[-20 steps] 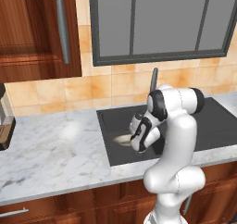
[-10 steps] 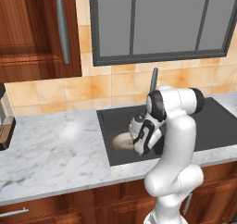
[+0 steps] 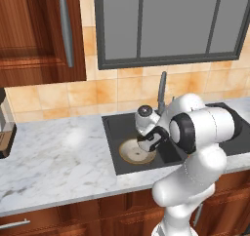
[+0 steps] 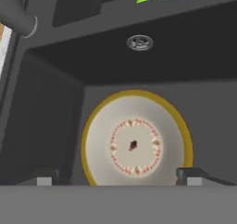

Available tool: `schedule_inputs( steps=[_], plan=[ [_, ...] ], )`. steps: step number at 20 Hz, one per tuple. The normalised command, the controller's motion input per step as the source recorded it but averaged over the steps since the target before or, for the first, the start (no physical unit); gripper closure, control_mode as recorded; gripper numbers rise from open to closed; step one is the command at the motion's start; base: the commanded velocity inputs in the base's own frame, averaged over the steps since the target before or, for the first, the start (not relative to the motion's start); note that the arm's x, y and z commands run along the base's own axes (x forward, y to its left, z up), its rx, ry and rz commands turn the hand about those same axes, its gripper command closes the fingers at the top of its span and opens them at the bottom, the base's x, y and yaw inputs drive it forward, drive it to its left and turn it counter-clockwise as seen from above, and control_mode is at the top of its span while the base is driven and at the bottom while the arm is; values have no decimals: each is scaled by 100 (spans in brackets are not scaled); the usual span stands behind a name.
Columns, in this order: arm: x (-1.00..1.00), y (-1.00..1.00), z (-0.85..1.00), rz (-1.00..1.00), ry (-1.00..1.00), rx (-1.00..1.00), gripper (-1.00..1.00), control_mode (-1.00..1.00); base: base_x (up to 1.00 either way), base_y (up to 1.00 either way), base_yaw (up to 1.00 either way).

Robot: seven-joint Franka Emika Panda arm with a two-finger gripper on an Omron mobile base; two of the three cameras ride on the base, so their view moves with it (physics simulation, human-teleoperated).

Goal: Dump the mushroom and kiwi from the bowl so the bowl can be washed. Place the bowl in the sink after clearing the leftovers.

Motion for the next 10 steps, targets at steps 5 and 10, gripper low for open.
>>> schedule_inputs(
  steps=[5,10],
  plan=[
    [-40,16,100,-8,-19,-3,-100,-100,0,0,0],
    [-66,5,100,-7,-18,0,-100,-100,0,0,0]
  ],
)
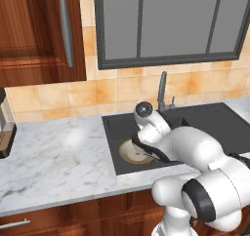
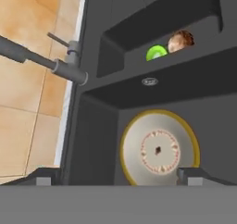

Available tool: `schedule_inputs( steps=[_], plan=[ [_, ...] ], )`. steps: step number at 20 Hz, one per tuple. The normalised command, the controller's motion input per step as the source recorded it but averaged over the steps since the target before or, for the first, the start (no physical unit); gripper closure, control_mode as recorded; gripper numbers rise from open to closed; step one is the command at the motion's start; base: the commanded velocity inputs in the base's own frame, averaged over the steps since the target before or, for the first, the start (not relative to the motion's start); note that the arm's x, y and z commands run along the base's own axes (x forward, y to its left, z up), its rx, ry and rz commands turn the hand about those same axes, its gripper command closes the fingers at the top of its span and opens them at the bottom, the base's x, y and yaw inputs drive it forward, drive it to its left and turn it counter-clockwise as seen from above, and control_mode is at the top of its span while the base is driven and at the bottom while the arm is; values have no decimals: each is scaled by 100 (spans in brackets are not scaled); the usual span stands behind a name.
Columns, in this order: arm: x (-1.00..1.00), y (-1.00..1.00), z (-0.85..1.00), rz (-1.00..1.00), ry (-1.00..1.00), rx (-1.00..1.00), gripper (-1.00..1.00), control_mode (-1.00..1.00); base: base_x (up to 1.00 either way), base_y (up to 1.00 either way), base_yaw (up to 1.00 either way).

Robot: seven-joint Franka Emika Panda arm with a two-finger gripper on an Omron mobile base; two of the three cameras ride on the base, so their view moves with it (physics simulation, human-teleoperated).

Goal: Dump the mushroom and kiwi from the bowl so the bowl can be washed. Place the bowl in the sink after clearing the leftovers.

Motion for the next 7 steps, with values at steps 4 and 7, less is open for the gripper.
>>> schedule_inputs(
  steps=[4,7],
  plan=[
    [-85,0,100,-2,-19,0,-100,-100,0,0,0],
    [-99,0,100,0,-24,0,-100,-100,0,0,0]
  ],
)
